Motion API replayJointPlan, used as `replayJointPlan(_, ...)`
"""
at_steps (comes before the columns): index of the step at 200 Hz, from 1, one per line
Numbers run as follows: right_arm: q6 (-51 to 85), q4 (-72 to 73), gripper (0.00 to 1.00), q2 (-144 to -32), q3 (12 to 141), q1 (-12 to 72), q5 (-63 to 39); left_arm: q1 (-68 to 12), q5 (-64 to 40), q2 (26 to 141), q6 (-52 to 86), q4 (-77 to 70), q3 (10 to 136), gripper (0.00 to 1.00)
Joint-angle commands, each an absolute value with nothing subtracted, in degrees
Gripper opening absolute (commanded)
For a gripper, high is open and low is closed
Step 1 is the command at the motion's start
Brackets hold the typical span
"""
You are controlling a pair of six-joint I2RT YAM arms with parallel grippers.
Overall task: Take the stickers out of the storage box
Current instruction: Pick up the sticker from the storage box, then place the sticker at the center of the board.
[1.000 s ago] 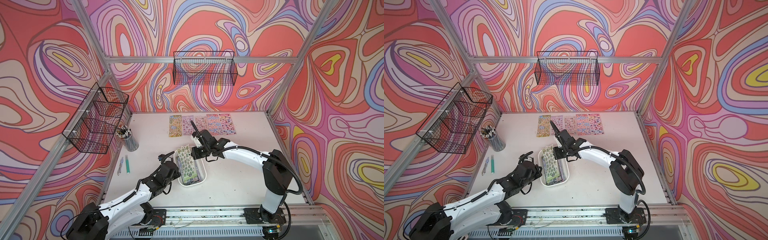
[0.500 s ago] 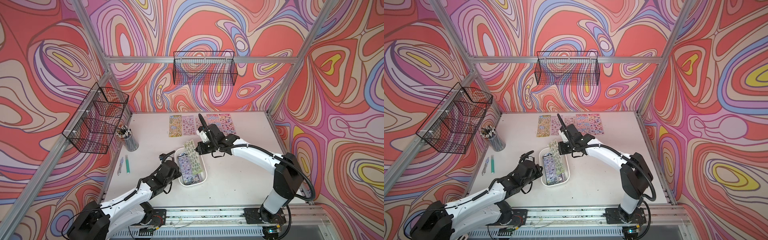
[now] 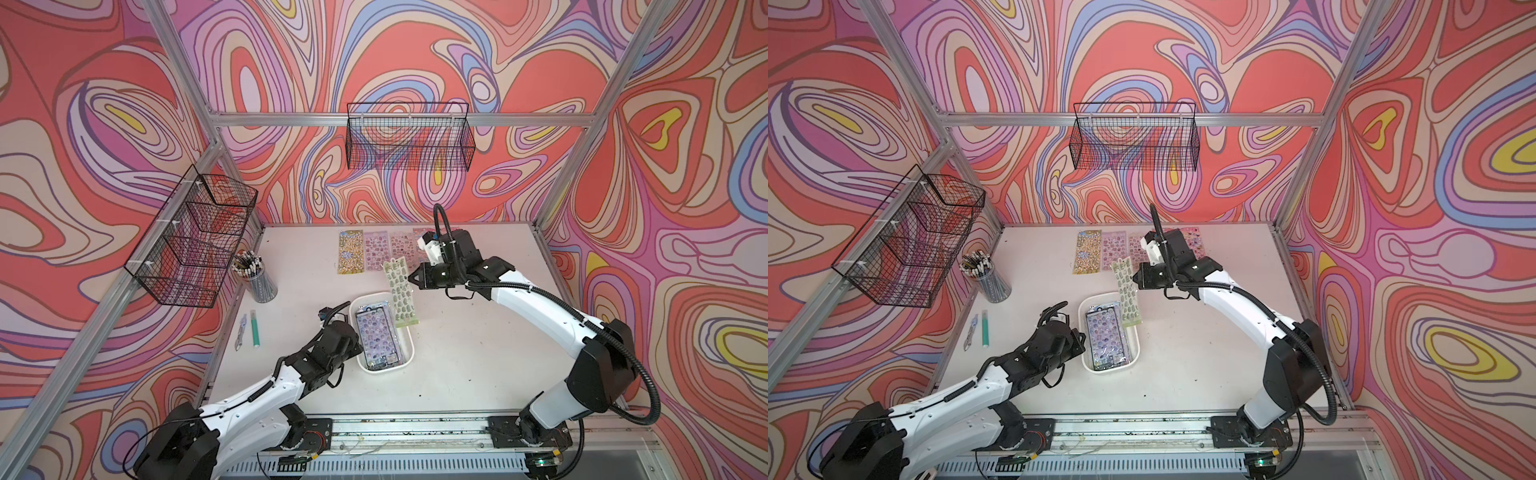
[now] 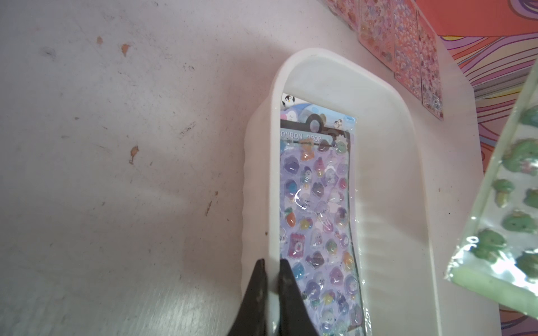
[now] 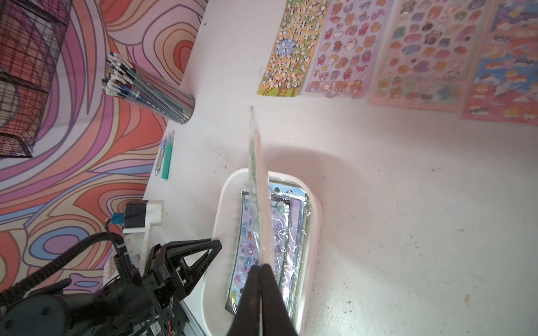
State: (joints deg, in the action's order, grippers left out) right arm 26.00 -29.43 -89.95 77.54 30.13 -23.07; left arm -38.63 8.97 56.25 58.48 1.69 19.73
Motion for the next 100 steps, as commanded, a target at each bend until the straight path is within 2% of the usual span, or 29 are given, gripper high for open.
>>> replayJointPlan(1,26.57,-28.15,0.0,-87.65,76.17,25.11,-27.95,-38.5,8.05,55.72,57.62,2.27,21.06,0.1)
replayJointPlan(66,29.2,-23.97,0.0,-86.87,72.92,2.84,-39.23,-38.06,4.13,58.23,54.19,2.49,23.07,0.1)
replayJointPlan(100,33.61,-18.81,0.0,-90.45,73.39,-3.16,-43.5,-37.46,0.24,61.02,53.12,1.14,23.84,0.11)
